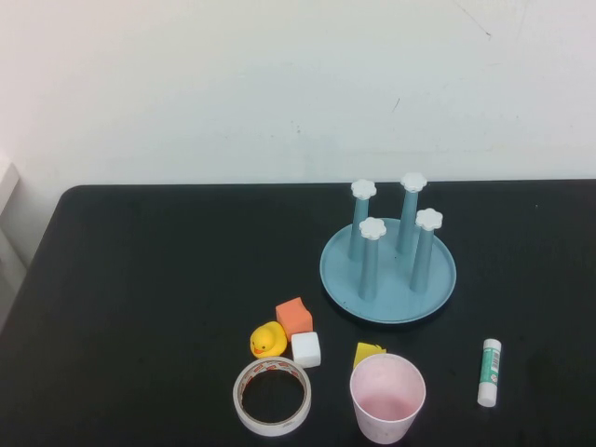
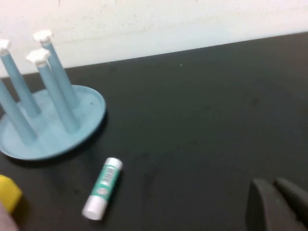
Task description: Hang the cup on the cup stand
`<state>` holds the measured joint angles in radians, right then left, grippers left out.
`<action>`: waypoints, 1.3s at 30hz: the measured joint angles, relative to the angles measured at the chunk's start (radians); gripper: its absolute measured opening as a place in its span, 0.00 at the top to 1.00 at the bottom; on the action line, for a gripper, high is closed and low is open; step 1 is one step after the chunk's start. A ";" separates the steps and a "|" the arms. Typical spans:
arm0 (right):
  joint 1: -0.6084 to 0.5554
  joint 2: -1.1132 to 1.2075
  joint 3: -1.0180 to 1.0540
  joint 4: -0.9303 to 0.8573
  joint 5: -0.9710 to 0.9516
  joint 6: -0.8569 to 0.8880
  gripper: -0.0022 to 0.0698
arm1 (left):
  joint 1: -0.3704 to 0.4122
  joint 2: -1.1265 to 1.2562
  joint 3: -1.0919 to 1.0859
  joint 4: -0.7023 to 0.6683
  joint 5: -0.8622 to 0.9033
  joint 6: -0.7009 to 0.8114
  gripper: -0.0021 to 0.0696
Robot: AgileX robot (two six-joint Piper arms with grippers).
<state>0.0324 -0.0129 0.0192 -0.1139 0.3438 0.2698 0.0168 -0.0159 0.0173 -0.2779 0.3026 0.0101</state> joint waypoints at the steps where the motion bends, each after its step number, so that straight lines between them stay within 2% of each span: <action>1: 0.000 0.000 0.000 0.050 0.000 0.011 0.96 | 0.000 0.000 0.000 -0.166 0.000 -0.081 0.97; 4: 0.000 0.000 0.000 0.220 -0.007 0.050 0.96 | 0.000 0.000 0.002 -0.427 0.003 -0.149 0.97; 6: 0.000 0.000 0.002 0.363 -0.009 0.078 0.96 | 0.000 0.000 0.002 -0.509 0.000 -0.159 0.97; 11: 0.000 0.000 0.008 0.651 -0.015 0.105 0.96 | 0.000 0.000 0.002 -0.566 -0.056 -0.170 0.97; 15: 0.000 0.000 0.008 0.694 -0.041 0.101 0.96 | 0.000 0.000 0.002 -0.571 -0.096 -0.130 0.97; 18: 0.000 0.000 0.008 0.690 -0.044 0.067 0.96 | 0.000 0.000 -0.011 -0.569 -0.061 0.018 0.97; 20: 0.000 0.000 0.008 0.688 -0.044 0.051 0.96 | 0.000 0.020 -0.065 -0.550 0.002 0.121 0.97; 23: 0.000 0.000 0.008 0.688 -0.044 -0.013 0.96 | 0.000 0.128 -0.221 -0.434 0.124 0.223 0.97; 27: 0.000 0.000 0.008 0.687 -0.044 -0.105 0.96 | 0.000 0.371 -0.437 -0.258 0.352 0.322 0.97; 30: 0.000 0.000 0.008 0.687 -0.034 -0.124 0.96 | -0.024 0.527 -0.566 -0.198 0.430 0.400 0.97; 34: 0.000 0.000 0.008 0.687 -0.025 -0.133 0.96 | -0.119 0.723 -0.710 -0.118 0.479 0.494 0.97; 39: 0.000 0.000 0.008 0.694 -0.021 -0.163 0.96 | -0.298 0.993 -0.871 0.031 0.553 0.465 0.97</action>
<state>0.0324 -0.0129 0.0270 0.5798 0.3229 0.1067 -0.2807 0.9768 -0.8536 -0.2464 0.8559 0.4748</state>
